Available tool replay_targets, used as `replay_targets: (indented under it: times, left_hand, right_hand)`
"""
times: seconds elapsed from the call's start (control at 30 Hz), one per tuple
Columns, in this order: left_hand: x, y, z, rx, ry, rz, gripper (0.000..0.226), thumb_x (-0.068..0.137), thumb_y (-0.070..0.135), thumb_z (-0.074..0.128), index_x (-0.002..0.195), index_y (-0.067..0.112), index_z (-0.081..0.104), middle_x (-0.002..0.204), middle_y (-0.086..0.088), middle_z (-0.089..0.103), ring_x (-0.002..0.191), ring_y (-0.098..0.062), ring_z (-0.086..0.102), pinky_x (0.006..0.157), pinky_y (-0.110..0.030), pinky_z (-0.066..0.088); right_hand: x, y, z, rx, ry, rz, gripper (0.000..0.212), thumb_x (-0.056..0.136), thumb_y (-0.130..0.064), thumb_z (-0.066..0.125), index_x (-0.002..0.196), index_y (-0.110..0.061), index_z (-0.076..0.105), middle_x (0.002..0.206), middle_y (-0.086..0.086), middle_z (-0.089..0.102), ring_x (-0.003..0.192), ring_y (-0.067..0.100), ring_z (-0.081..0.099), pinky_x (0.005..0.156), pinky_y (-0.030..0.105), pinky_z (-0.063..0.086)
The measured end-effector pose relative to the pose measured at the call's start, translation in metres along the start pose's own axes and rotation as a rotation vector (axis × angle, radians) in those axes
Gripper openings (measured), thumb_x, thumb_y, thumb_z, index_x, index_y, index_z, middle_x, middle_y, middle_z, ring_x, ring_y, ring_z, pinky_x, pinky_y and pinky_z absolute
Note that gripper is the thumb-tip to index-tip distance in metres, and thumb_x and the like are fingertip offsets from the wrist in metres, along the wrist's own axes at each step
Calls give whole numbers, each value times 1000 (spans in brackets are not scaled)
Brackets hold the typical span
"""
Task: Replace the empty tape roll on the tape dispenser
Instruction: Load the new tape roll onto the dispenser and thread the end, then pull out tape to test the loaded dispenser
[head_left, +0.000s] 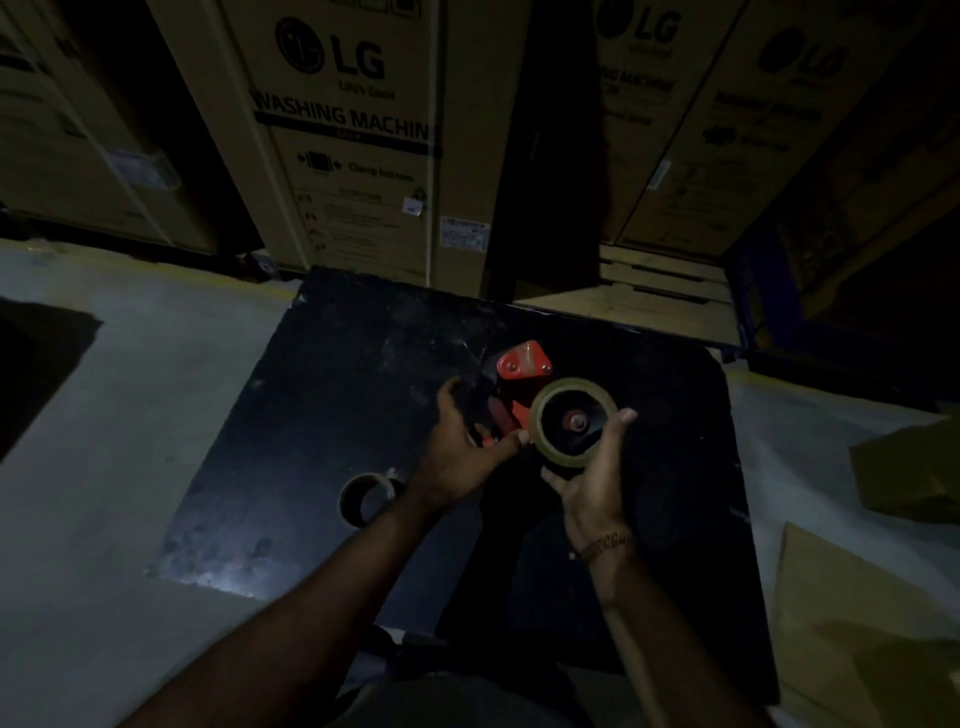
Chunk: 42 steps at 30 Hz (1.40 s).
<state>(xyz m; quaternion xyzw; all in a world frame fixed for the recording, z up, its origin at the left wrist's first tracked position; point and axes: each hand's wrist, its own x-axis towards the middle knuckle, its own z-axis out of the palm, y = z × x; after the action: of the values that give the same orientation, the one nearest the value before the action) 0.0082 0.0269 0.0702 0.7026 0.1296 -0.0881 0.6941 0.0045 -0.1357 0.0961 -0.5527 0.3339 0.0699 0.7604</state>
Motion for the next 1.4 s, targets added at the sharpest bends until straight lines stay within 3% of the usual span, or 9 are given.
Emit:
replay_targets:
  times: [0.17, 0.27, 0.43, 0.63, 0.9, 1.03, 1.2, 1.3, 1.4]
  left_hand:
    - [0, 18, 19, -220, -58, -13, 104, 81, 23, 87, 152, 42, 15, 104, -2, 79, 99, -19, 77, 93, -47, 61]
    - [-2, 28, 30, -277, -77, -34, 99, 87, 20, 82, 154, 39, 12, 93, -3, 80, 92, -19, 78, 87, -44, 62]
    - [-3, 39, 36, -258, -100, -40, 111, 90, 20, 79, 161, 31, -4, 98, -8, 80, 93, -19, 78, 85, -39, 63]
    - [-8, 51, 42, -250, -96, -21, 75, 97, 18, 69, 141, 44, 14, 96, 6, 75, 79, 3, 74, 62, -15, 57]
    - [3, 34, 33, -208, -194, -4, 76, 99, 15, 66, 153, 32, 14, 121, -1, 75, 114, -11, 71, 100, -37, 57]
    - [6, 39, 22, -90, -275, 48, 74, 97, 13, 69, 149, 27, 19, 132, 1, 65, 113, -1, 68, 88, -17, 56]
    - [11, 38, -5, -113, -282, -165, 68, 88, 67, 64, 131, 16, 63, 106, -2, 78, 91, -18, 72, 69, -25, 54]
    - [15, 39, -20, -387, -343, -453, 84, 88, 87, 30, 122, 21, 69, 95, -4, 74, 75, -18, 62, 69, -31, 44]
    - [28, 33, -26, -443, -298, -581, 93, 84, 91, 30, 125, 16, 66, 98, -2, 70, 72, -17, 58, 67, -30, 46]
  right_hand:
    - [-21, 0, 6, -21, -282, -2, 71, 89, -79, 40, 136, -32, 64, 140, -2, 65, 126, 16, 64, 103, 44, 48]
    - [-25, -5, 11, -126, -372, -92, 40, 102, -50, 49, 135, -34, 65, 135, -10, 69, 127, 9, 63, 108, 41, 45]
    - [-18, -15, 12, -122, -386, -94, 43, 103, -40, 53, 142, -24, 60, 139, -7, 67, 134, 12, 58, 106, 38, 47]
    - [-14, -17, 21, 34, -344, -116, 41, 103, -23, 57, 140, -8, 60, 133, 12, 70, 125, 26, 66, 88, 29, 59]
    - [11, -11, 28, 108, -252, -81, 35, 92, -18, 67, 124, -6, 72, 129, 19, 71, 126, 36, 63, 113, 52, 46]
    - [12, -10, 20, 65, -303, -111, 36, 97, -17, 61, 129, -3, 68, 129, 17, 71, 124, 30, 66, 107, 42, 51]
    - [25, -12, 0, 39, -313, -44, 56, 91, -38, 67, 138, -9, 60, 133, 20, 68, 118, 43, 67, 99, 58, 55]
    - [27, -18, -14, -22, -340, 3, 62, 90, -46, 65, 139, -8, 60, 126, 13, 72, 87, 29, 74, 74, 43, 61]
    - [26, -21, -26, -54, -356, -15, 58, 91, -43, 68, 132, -2, 62, 103, 16, 68, 60, 20, 61, 58, 35, 55]
